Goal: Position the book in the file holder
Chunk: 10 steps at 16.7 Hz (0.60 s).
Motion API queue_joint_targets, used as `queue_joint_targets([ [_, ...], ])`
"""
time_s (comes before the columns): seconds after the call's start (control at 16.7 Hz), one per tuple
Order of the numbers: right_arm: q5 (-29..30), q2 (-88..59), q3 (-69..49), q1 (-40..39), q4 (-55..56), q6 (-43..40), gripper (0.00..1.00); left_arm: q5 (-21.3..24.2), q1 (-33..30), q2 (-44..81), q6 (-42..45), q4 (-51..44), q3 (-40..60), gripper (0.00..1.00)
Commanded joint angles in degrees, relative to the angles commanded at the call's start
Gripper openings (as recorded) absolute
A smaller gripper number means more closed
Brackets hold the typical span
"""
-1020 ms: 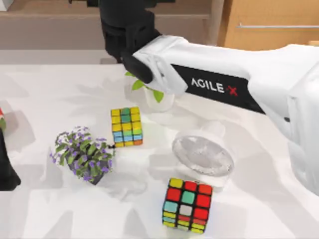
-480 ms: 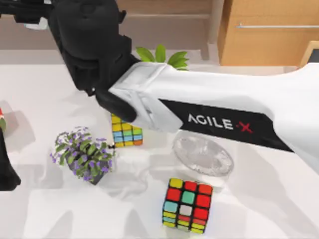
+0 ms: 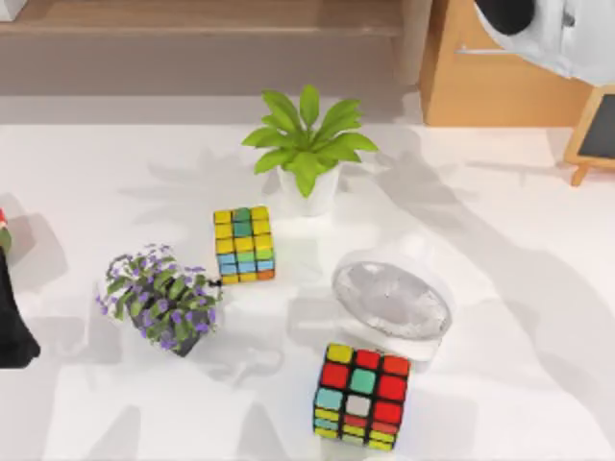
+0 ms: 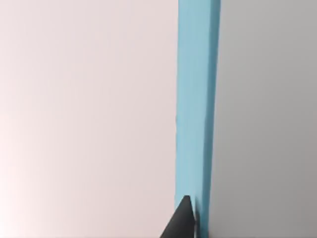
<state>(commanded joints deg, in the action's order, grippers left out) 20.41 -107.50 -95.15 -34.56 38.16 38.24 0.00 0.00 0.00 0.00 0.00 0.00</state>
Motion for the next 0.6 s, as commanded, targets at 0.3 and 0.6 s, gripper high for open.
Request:
queue_joint_targets([
  [0.3, -6.2, 8.1, 6.7, 24.7, 1.3, 9.5, 0.0, 0.0, 0.0, 0.0, 0.0, 0.0, 0.0, 1.0],
  [0.6, -12.7, 10.9, 16.5, 49.9, 0.5, 18.6, 0.0, 0.0, 0.0, 0.0, 0.0, 0.0, 0.0, 1.0],
])
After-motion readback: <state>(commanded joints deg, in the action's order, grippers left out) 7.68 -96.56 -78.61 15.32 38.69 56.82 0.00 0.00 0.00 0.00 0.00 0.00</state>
